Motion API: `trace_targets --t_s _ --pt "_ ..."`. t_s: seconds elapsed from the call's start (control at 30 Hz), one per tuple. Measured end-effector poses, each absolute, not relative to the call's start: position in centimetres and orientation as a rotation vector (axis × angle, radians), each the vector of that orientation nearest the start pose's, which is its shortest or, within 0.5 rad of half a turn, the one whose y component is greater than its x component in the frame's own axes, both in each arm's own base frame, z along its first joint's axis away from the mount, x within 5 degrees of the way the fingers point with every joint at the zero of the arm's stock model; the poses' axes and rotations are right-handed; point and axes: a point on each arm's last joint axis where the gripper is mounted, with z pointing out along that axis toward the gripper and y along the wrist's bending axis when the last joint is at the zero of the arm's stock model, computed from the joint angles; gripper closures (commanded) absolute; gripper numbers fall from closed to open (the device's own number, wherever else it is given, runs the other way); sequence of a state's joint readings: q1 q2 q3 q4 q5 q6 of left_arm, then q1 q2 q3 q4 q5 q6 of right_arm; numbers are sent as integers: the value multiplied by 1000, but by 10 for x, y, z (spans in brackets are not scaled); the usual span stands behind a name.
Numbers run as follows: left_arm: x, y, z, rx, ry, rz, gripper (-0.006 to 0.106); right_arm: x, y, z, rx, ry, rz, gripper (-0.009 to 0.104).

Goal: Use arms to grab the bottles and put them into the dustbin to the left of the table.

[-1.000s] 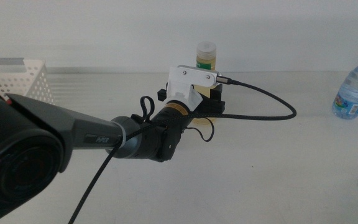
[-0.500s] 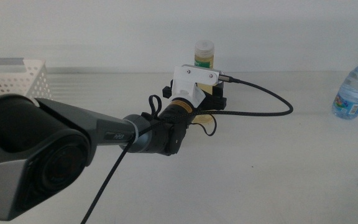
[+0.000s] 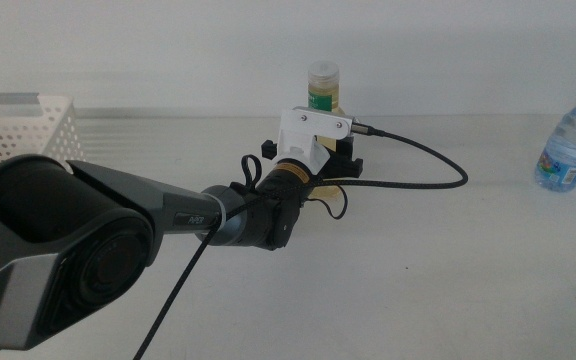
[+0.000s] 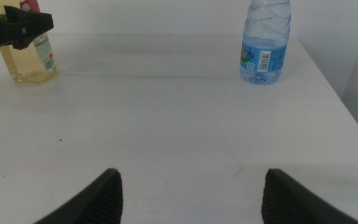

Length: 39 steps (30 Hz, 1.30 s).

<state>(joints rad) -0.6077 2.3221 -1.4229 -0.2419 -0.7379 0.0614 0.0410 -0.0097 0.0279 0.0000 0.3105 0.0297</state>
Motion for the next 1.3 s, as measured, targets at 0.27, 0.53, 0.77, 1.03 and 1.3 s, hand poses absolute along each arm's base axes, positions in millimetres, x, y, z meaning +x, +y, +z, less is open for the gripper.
trace_targets --t_s 0.27,0.53,0.77,1.03,1.3 --pt "413 -272 152 372 1792 -400 105 54 2 176 -10 1812 50 36" --pt "394 -265 195 485 1909 -391 105 54 2 176 -10 1812 50 36" --pt "359 -233 232 453 1874 -376 105 54 2 176 -10 1812 50 36" --pt "321 -162 273 341 1938 -342 105 54 2 176 -10 1812 50 36" --pt "305 -88 311 222 2041 -280 105 54 2 176 -10 1812 50 36"
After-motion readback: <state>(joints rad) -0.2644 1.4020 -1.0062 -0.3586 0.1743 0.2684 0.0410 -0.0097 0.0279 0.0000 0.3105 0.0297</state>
